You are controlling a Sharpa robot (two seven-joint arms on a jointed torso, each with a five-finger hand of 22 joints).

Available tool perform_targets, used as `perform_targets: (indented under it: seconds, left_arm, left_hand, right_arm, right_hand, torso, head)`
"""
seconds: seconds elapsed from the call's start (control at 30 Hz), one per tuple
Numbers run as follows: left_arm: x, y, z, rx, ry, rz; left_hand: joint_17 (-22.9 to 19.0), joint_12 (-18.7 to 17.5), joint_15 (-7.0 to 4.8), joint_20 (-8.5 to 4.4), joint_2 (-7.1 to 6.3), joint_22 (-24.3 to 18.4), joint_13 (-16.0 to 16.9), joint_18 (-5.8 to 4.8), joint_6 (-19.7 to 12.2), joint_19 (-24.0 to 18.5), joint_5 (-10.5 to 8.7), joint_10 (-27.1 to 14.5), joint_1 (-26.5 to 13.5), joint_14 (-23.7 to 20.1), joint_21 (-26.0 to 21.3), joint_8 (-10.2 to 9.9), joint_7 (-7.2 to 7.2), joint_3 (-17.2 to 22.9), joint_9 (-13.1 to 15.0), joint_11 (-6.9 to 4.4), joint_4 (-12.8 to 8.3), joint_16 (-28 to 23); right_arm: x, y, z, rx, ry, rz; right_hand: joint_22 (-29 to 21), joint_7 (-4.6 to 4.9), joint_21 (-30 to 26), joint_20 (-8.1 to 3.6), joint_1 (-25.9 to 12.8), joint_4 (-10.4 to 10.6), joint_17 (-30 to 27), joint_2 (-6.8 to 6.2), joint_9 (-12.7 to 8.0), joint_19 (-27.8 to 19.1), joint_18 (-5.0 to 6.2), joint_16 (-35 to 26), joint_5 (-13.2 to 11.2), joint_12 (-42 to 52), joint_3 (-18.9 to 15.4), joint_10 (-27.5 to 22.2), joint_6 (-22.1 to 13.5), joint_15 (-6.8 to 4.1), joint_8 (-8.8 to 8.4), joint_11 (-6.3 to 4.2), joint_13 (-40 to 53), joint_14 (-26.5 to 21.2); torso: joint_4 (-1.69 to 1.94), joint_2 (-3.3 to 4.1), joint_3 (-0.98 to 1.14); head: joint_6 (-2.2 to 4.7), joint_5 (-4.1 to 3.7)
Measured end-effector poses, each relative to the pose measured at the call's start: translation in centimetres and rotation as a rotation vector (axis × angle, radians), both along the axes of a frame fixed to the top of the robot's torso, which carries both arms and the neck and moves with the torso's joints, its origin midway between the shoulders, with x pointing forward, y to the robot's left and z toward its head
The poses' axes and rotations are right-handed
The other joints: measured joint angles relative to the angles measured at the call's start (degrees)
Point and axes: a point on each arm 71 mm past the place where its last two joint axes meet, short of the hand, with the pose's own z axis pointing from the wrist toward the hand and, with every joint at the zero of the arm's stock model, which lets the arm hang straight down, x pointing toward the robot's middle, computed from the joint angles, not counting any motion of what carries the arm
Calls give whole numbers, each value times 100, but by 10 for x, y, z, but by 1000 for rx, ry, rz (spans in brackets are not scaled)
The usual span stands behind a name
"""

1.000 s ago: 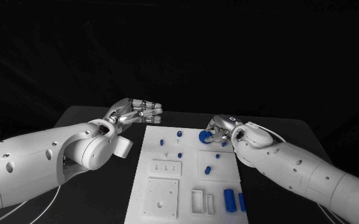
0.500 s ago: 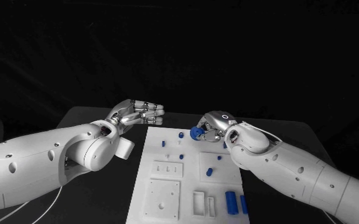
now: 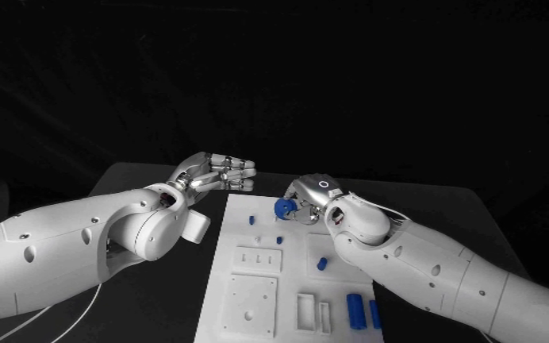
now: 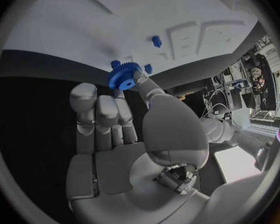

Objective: Assemble the parts on the task board

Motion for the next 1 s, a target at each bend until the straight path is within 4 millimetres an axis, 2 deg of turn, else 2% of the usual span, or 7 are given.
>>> perform_targets:
  seconds: [0.27, 0.7, 1.0]
  left_arm:
    - [1, -4, 0, 1, -1, -5]
    - [2, -7, 0, 1, -1, -10]
    - [3, -10, 0, 2, -1, -15]
  left_hand:
    - [0, 0, 0, 0, 0, 0, 0, 0, 0, 0, 0, 0, 0, 0, 0, 0, 0, 14, 0, 0, -14, 0]
    - [0, 0, 0, 0, 0, 0, 0, 0, 0, 0, 0, 0, 0, 0, 0, 0, 0, 14, 0, 0, -14, 0]
    - [0, 0, 0, 0, 0, 0, 0, 0, 0, 0, 0, 0, 0, 0, 0, 0, 0, 14, 0, 0, -14, 0]
  right_arm:
    - [0, 17, -10, -19, -5, 9]
    - [3, 24, -20, -44, -20, 3]
    - [5, 30, -26, -49, -25, 2]
  right_hand:
    - [3, 0, -7, 0, 5, 17, -2, -6, 1, 0, 1, 0, 0, 0, 17, 0, -2, 0, -2, 0, -1, 0]
    - [14, 6, -34, 1, 28, 48, -15, -30, 2, 0, 0, 0, -1, 0, 48, -1, -10, 0, -22, 1, -4, 0]
    - [13, 8, -34, 1, 5, 48, -25, -54, 3, -1, 1, 0, -2, 0, 48, -1, -13, 0, 1, 1, -15, 0]
  torso:
    - [12, 2, 1]
    - [12, 4, 7]
    - [10, 6, 11]
  head:
    - [-12, 30]
    - [-15, 87]
    - [-11, 163]
